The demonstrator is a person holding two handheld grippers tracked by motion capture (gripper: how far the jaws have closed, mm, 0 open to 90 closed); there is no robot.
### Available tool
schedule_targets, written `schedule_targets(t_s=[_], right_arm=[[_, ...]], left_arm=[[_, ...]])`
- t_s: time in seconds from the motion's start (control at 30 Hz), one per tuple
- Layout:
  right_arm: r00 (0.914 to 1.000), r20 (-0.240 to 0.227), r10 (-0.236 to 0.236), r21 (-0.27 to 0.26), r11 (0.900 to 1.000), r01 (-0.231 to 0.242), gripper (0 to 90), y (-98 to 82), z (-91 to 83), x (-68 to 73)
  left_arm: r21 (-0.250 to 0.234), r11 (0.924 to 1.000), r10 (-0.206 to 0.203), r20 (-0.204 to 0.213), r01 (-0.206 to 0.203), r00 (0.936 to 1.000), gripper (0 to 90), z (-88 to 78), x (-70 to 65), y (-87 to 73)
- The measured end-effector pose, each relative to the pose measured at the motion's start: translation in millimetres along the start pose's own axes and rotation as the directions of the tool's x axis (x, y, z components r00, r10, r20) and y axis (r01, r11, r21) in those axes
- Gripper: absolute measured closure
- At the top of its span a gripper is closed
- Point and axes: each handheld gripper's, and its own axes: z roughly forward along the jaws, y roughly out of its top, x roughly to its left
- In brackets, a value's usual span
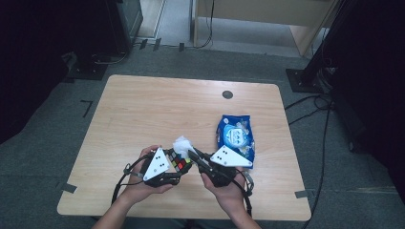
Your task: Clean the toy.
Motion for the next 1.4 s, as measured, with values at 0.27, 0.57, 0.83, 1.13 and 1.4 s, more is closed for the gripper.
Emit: schedule_targets(t_s=[0.27,0.57,0.83,1.13,1.4], right_arm=[[0.9978,0.057,0.035,0.032,0.999,-0.037,84.5,-10.1,3.8,-19.6],[0.9842,0.160,0.075,0.099,0.991,-0.092,84.7,-27.2,9.7,-46.0],[0.9766,0.191,0.099,0.103,0.987,-0.120,84.4,-30.8,8.1,-55.3],[0.9738,0.205,0.098,0.084,0.989,-0.118,75.7,-29.7,5.5,-57.1],[0.9827,0.160,0.093,0.057,0.993,-0.104,65.0,-26.7,4.8,-54.2]], left_arm=[[0.001,1.0000,-0.003,-0.007,0.003,1.0000,34.0,-1.3,1.8,0.3],[-0.027,0.9987,-0.044,-0.034,0.043,0.9984,34.0,-9.0,13.3,1.0],[-0.028,0.9977,-0.063,-0.051,0.062,0.9967,34.0,-10.8,18.6,-0.4],[-0.021,0.9983,-0.056,-0.050,0.055,0.9972,34.1,-10.3,17.8,0.0],[-0.019,0.9980,-0.062,-0.055,0.061,0.9965,34.0,-11.2,19.9,-0.2]])
